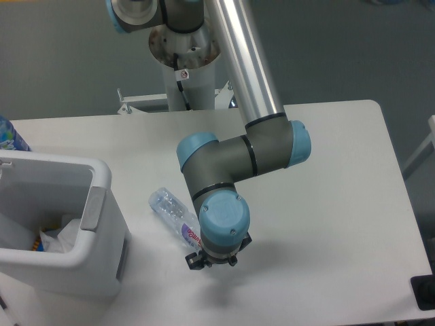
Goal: Place the trash in the trash can
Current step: 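Lower the gripper and close it around the bottle's cap end, then lift the bottle by the cap and carry it over the bin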
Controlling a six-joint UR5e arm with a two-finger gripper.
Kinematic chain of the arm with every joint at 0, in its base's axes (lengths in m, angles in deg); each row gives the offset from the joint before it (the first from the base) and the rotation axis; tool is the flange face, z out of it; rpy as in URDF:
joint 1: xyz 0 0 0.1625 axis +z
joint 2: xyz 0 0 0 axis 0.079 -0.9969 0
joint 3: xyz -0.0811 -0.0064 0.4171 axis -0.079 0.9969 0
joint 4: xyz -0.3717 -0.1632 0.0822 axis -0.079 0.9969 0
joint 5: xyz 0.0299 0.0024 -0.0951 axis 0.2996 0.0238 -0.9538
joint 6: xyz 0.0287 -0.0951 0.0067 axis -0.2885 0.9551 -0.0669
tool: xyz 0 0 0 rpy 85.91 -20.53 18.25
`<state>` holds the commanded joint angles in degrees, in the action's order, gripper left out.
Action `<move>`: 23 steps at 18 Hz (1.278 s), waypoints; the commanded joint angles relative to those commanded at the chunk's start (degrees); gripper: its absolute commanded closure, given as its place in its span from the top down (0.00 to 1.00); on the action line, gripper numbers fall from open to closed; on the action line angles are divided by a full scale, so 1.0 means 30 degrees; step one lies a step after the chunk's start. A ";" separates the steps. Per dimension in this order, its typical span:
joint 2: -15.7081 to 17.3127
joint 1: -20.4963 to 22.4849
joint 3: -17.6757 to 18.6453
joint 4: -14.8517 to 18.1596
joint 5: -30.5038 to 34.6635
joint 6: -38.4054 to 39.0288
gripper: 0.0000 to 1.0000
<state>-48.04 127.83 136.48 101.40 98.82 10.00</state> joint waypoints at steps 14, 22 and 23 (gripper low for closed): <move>0.4159 0.0763 -0.1292 -0.1552 -0.4835 -0.1670 0.06; 0.6209 0.0734 -0.1292 -0.3074 -0.6506 -0.1554 0.03; 0.6444 0.0763 -0.1321 -0.3366 -0.6507 -0.1495 0.03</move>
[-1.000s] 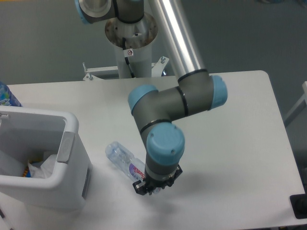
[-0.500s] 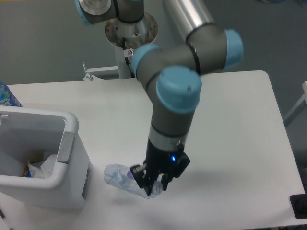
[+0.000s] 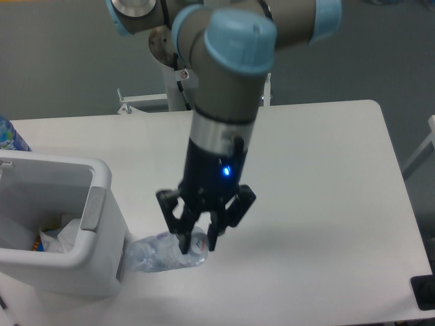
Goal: Place the trash in the trash can
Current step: 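Lift the bottle by the cap and carry it over the bin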
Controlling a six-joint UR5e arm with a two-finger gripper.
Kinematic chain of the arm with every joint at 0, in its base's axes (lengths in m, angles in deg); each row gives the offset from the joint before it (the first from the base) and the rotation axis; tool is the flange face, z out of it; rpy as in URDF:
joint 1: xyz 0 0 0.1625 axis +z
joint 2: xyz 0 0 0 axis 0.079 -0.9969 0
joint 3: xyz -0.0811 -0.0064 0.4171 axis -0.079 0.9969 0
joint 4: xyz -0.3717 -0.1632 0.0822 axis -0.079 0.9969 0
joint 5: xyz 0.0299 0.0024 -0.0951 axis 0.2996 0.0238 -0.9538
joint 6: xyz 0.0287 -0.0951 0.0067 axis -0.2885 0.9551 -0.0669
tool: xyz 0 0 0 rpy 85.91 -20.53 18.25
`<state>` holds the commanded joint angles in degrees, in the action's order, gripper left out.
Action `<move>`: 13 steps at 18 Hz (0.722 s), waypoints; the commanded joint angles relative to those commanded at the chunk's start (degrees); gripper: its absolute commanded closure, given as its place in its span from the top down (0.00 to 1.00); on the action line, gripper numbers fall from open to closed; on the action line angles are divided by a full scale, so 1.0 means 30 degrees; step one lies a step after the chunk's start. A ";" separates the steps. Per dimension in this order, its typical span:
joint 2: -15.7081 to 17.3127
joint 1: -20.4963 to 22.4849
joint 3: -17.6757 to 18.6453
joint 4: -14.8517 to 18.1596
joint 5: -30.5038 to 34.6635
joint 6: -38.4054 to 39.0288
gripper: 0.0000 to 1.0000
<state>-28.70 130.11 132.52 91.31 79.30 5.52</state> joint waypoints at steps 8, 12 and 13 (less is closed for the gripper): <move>0.1816 0.0001 0.0000 -0.0677 -0.0088 0.0585 0.03; 0.2374 -0.0058 0.0000 -0.0677 -0.1139 0.1317 0.03; 0.2520 -0.0087 0.0000 -0.0648 -0.1346 0.1464 0.03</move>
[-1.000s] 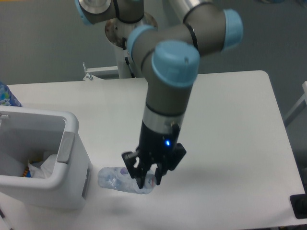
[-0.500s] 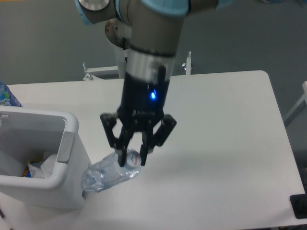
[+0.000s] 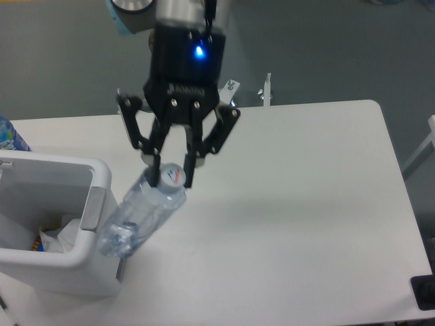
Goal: Place the trash in the trash can
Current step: 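Lift the bottle by the cap and carry it over the bin, then lower the bottle into the bin and open the gripper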
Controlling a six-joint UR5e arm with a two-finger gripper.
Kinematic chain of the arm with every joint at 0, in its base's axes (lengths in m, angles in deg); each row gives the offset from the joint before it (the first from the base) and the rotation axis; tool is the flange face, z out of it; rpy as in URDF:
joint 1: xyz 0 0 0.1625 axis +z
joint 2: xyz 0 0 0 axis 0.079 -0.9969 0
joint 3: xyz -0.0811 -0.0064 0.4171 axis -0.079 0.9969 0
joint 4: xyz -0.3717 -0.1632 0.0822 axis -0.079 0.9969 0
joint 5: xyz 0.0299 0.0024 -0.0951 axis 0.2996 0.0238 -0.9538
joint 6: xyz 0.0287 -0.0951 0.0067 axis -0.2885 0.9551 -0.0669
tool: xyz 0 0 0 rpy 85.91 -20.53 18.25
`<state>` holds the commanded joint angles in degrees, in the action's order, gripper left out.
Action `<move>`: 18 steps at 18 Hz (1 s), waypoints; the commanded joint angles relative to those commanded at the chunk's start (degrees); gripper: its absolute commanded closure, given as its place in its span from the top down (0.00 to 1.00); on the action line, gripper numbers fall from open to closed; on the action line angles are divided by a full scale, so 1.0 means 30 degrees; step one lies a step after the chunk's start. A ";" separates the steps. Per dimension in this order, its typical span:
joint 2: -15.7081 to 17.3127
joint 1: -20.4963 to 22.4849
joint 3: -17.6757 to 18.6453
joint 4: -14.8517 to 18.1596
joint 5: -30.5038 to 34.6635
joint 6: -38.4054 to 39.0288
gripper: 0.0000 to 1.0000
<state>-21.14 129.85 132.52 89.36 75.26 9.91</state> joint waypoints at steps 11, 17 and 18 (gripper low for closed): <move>-0.0025 -0.2605 0.2312 -0.0117 -0.0236 -0.0434 0.04; -0.1081 -0.3252 0.2285 -0.0351 -0.0266 -0.1522 0.11; -0.1257 -0.3310 0.2372 -0.0525 -0.0266 -0.1609 0.11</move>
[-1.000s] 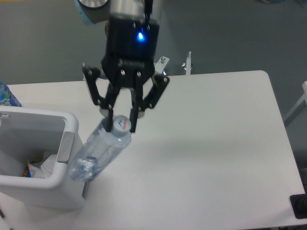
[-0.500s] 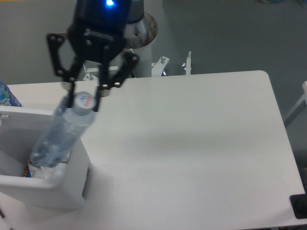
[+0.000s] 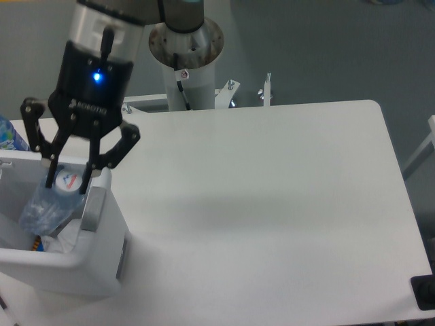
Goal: Place the trash in the trash can
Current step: 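Lower the bottle into the bin and open the gripper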
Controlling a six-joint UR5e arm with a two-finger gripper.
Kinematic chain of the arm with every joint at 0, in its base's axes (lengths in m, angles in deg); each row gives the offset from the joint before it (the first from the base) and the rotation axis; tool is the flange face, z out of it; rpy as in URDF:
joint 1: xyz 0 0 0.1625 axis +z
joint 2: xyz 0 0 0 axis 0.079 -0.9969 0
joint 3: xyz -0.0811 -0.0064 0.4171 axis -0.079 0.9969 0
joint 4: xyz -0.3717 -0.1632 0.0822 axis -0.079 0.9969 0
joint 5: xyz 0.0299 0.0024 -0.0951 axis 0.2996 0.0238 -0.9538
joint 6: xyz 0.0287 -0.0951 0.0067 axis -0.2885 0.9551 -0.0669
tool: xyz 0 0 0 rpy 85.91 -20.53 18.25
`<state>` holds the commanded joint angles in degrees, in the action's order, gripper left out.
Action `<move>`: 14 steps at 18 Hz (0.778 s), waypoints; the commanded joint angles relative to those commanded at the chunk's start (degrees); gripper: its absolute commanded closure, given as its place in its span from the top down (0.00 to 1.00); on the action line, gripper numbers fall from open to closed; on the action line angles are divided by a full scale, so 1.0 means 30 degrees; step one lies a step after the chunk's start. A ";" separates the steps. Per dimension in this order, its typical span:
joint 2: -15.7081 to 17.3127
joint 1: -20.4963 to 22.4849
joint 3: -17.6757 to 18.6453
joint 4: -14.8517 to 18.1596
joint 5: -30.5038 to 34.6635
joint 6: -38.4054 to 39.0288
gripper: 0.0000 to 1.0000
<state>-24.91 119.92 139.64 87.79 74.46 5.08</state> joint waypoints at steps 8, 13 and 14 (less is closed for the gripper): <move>-0.0559 -0.0879 0.0909 -0.0090 0.0117 -0.1961 0.71; -0.0588 -0.0413 0.0208 -0.0089 0.0350 -0.4715 0.98; -0.0559 0.0024 0.0061 -0.0090 0.0497 -0.4921 1.00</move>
<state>-26.59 119.99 139.82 87.52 75.95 -9.68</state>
